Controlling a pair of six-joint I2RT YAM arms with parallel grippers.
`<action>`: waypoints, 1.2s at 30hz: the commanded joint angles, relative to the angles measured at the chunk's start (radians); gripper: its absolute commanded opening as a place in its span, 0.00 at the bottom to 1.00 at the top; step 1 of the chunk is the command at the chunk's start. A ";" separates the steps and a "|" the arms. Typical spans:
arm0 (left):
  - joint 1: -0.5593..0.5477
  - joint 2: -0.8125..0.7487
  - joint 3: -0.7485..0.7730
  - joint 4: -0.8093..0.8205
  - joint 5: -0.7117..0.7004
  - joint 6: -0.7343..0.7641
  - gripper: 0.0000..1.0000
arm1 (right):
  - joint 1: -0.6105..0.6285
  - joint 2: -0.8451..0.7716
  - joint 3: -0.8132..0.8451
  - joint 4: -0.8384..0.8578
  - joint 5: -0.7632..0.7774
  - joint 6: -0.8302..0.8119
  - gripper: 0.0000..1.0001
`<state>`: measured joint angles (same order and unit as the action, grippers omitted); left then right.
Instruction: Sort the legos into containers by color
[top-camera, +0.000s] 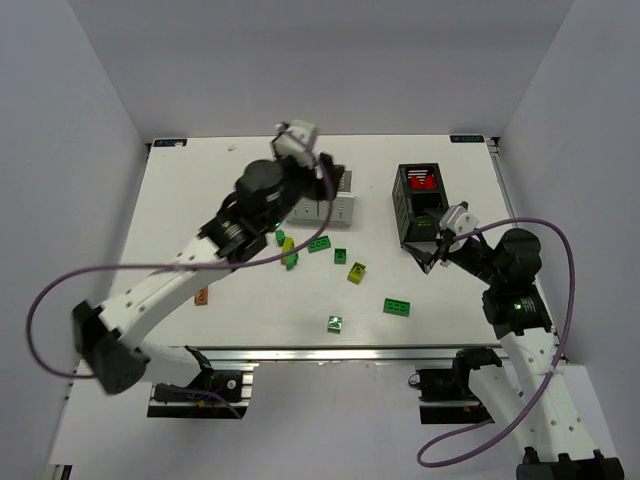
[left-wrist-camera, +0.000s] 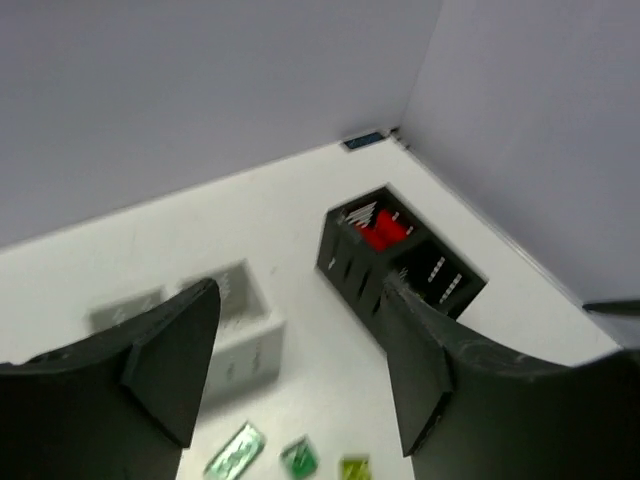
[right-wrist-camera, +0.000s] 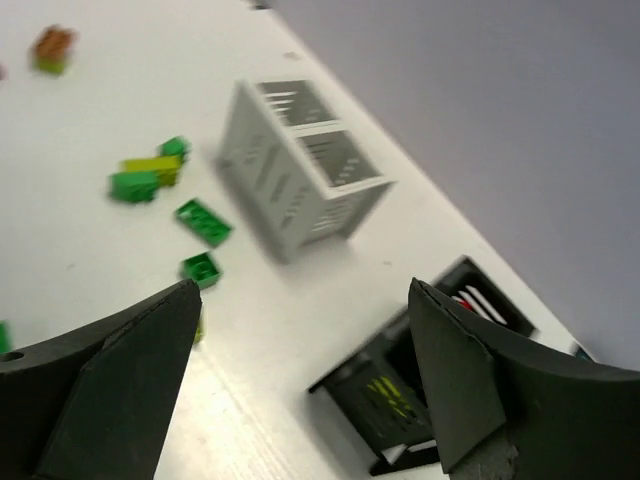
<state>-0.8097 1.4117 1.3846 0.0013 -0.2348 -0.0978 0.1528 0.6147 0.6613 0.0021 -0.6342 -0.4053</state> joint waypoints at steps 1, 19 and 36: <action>0.072 -0.187 -0.221 -0.178 -0.052 -0.109 0.79 | 0.010 0.036 0.044 -0.094 -0.252 -0.090 0.89; 0.343 -0.375 -0.572 -0.103 0.291 -0.318 0.80 | 0.089 0.290 0.139 -0.381 -0.298 -0.327 0.86; 0.342 -0.554 -0.627 -0.011 0.249 -0.201 0.78 | 0.217 0.474 0.135 -0.318 0.117 -0.296 0.85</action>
<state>-0.4702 0.8993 0.7612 -0.0380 0.0475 -0.3412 0.3408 1.0615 0.7696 -0.3176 -0.6079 -0.7048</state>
